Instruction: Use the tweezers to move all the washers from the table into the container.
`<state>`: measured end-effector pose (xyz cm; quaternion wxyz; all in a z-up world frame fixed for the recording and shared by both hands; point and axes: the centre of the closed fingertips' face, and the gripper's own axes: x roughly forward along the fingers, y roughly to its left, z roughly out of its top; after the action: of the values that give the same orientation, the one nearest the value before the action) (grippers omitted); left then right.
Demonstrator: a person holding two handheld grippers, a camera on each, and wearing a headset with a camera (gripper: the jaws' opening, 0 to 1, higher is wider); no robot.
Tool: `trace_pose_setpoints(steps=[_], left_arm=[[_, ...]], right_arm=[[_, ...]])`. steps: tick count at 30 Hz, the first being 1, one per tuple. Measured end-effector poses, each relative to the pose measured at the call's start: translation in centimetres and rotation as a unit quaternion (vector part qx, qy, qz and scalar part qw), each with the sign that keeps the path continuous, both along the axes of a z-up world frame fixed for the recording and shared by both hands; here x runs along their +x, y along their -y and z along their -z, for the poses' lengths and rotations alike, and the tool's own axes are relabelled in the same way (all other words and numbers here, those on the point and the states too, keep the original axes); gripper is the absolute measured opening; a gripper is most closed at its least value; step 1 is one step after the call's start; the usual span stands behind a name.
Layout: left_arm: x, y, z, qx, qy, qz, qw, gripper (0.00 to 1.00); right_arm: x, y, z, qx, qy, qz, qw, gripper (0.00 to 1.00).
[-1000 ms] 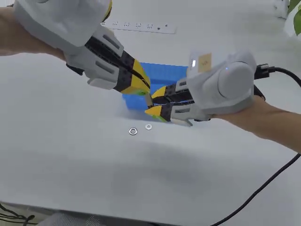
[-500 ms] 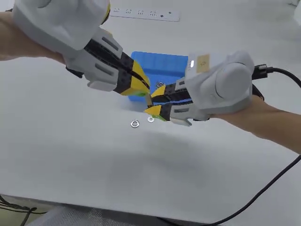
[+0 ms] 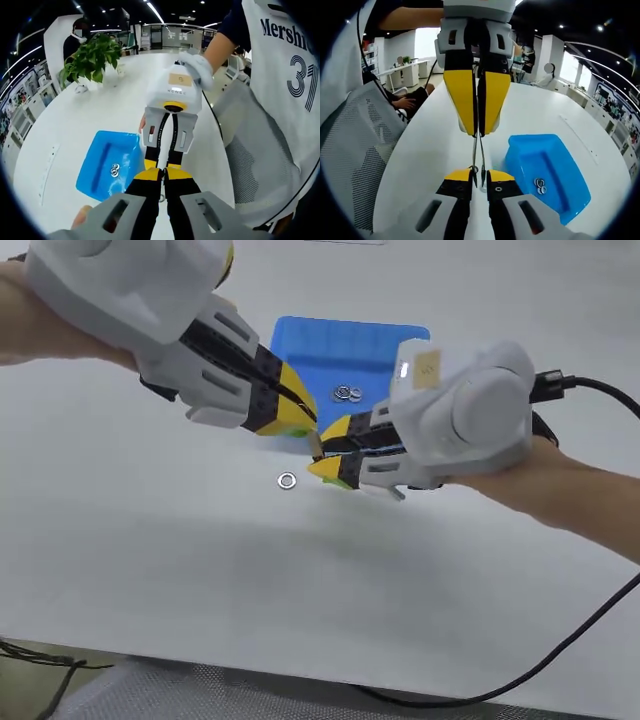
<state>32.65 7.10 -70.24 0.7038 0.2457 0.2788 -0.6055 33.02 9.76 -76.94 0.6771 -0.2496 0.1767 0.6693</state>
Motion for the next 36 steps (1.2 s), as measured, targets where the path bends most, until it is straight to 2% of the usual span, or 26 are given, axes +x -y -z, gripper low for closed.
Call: trace_pose_setpoints(steps=[5,16,18,26,31,36], left_arm=[[0.4,-0.2,0.5,0.003,-0.005,-0.003,1.0,0.06],[0.4,-0.2,1.5,0.007,-0.009,-0.003,0.9999,0.06],[0.4,-0.2,1.6,0.008,-0.008,-0.002,0.9999,0.06],[0.8,-0.3,1.4,0.008,0.0,-0.001,1.0,0.06],[1.0,-0.5,1.5,0.009,-0.002,-0.005,0.9999,0.06],[1.1,-0.6,1.6,0.011,-0.004,-0.004,0.9999,0.06]], right_arm=[[0.3,-0.1,0.6,-0.003,0.0,-0.004,1.0,0.11],[0.2,-0.1,1.6,-0.004,-0.008,-0.002,1.0,0.11],[0.3,-0.2,1.8,-0.006,0.0,-0.007,1.0,0.11],[0.8,-0.3,1.6,-0.003,0.0,-0.004,1.0,0.11],[0.9,-0.4,1.6,0.0,-0.01,0.002,0.9999,0.11],[0.8,-0.6,1.6,0.0,-0.011,0.002,0.9999,0.11]])
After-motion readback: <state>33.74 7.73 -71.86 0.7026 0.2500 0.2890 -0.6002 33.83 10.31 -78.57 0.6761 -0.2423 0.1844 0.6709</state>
